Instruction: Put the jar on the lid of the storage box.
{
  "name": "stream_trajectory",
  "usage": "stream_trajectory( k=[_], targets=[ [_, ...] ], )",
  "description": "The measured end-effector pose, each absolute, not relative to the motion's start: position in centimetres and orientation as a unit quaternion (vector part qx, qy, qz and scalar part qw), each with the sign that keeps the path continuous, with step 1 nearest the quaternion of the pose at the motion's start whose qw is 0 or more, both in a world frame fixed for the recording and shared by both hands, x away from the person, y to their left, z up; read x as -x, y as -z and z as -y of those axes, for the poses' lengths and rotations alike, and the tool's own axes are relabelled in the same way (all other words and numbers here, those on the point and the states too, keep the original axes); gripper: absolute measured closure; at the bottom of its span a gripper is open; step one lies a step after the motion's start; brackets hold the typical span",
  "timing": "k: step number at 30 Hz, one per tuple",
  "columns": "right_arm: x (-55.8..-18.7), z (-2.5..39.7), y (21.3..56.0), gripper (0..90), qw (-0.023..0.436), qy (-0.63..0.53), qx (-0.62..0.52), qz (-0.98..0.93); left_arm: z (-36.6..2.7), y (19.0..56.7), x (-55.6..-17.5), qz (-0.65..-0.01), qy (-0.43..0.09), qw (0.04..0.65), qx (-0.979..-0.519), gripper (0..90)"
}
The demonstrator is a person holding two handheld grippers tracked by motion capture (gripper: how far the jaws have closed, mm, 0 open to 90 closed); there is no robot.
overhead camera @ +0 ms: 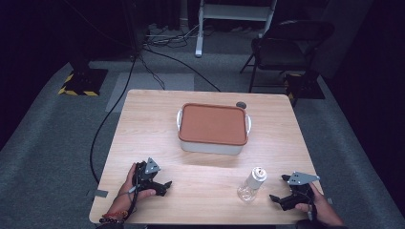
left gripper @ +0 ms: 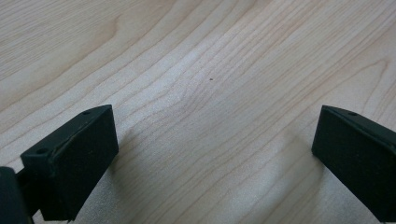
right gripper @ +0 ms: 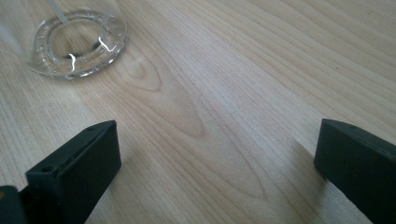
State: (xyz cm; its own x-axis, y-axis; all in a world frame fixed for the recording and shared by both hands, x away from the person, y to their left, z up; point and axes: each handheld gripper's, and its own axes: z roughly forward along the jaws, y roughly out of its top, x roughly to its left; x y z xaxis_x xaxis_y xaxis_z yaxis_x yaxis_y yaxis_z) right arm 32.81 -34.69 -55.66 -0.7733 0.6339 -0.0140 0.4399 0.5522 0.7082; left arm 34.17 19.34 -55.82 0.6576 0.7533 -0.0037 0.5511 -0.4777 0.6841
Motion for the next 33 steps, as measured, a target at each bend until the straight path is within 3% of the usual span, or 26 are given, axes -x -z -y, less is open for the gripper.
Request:
stream_trajectory(
  k=[33],
  targets=[
    [-32.82, 34.74, 55.19, 2.3, 0.133, -0.336, -0.327, -0.873, -19.31, 55.82, -34.21, -0.385, -0.15, 0.336, -0.847, 0.2]
  ],
)
